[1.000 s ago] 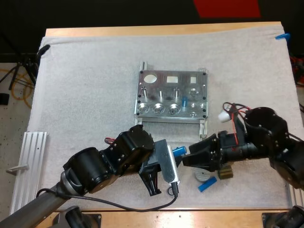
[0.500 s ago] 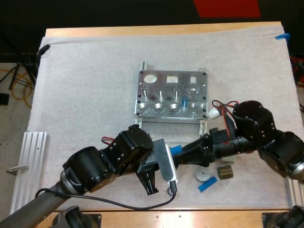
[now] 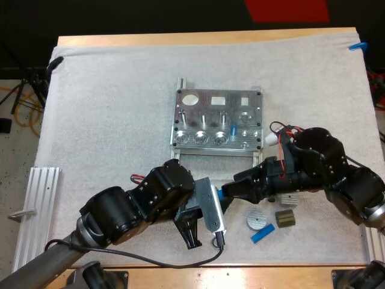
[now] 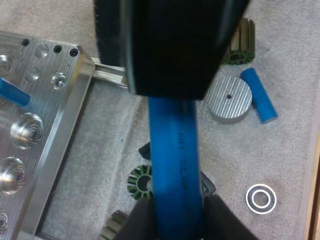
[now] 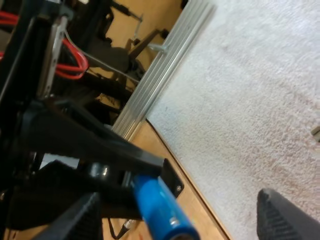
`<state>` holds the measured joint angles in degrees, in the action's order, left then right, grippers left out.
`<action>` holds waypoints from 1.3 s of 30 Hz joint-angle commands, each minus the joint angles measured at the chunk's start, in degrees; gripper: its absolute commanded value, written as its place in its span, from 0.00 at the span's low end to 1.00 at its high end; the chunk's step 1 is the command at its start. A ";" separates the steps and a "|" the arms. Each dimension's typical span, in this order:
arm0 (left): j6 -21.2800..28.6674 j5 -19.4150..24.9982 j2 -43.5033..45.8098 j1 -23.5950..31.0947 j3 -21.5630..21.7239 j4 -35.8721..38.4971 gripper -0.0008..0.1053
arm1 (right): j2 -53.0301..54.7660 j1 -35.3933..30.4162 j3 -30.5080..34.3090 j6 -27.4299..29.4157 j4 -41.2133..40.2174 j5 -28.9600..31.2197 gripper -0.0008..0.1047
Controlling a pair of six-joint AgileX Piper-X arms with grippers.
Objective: Load cells from left to right
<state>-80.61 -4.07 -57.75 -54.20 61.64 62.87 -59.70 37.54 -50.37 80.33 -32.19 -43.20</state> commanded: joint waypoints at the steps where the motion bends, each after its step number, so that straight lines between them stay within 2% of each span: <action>1: 0.06 0.55 0.29 -0.29 0.51 -0.08 0.01 | -0.05 0.09 -0.09 0.85 0.60 0.29 0.60; 7: 0.06 0.55 0.29 -0.29 0.51 -2.40 0.01 | -0.05 0.09 -0.09 0.85 0.60 -6.67 0.60; 12: 0.06 0.42 0.29 -0.29 0.51 -4.89 0.01 | -0.05 0.09 -0.09 0.85 0.60 -7.16 0.59; 15: 0.06 0.11 0.29 -0.29 0.51 -4.89 0.01 | -0.05 0.09 -0.09 0.85 0.60 -7.16 0.44; 20: 0.06 -0.94 0.29 -0.29 0.51 -4.89 0.01 | -0.05 0.09 -0.09 0.85 0.60 -6.27 0.08; 22: 0.06 -0.94 0.29 -0.29 0.51 -4.89 0.01 | -0.05 0.09 -0.09 0.85 0.60 -6.27 0.01; 24: 0.06 -0.94 0.29 -0.29 0.51 -4.89 0.02 | -0.05 0.09 -0.09 0.85 0.60 -6.14 0.01; 28: -0.15 -0.74 0.29 -0.29 0.51 -4.40 0.15 | -0.05 0.09 -0.09 0.85 0.60 -5.13 0.01; 30: -0.56 -0.20 0.29 -0.29 0.51 -4.07 0.28 | -0.05 0.09 -0.09 0.85 0.70 -3.94 0.01; 32: -0.55 2.09 0.76 -0.29 0.51 -3.60 0.47 | -0.05 0.09 -0.27 0.85 0.70 -0.37 0.01; 33: -0.55 2.97 1.03 -0.29 0.51 -3.59 0.50 | -0.05 0.09 -0.33 0.85 0.70 0.73 0.01; 34: -0.55 4.87 1.85 -0.29 0.51 -3.58 0.57 | -0.05 0.09 -0.58 0.85 0.70 2.70 0.01; 35: -0.55 6.50 2.76 -0.29 0.51 -3.58 0.61 | -0.05 0.09 -0.93 1.35 0.70 4.36 0.01; 36: -0.55 7.47 3.41 -0.29 0.51 -3.58 0.61 | -0.05 0.09 -1.19 1.60 0.70 4.88 0.01; 39: -1.41 10.38 7.01 -0.29 0.51 -3.58 0.61 | -0.05 0.09 -3.07 3.16 0.14 11.38 0.01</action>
<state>-81.39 4.85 -51.11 -54.20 61.64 59.42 -59.70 37.65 -52.44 82.60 -32.33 -32.61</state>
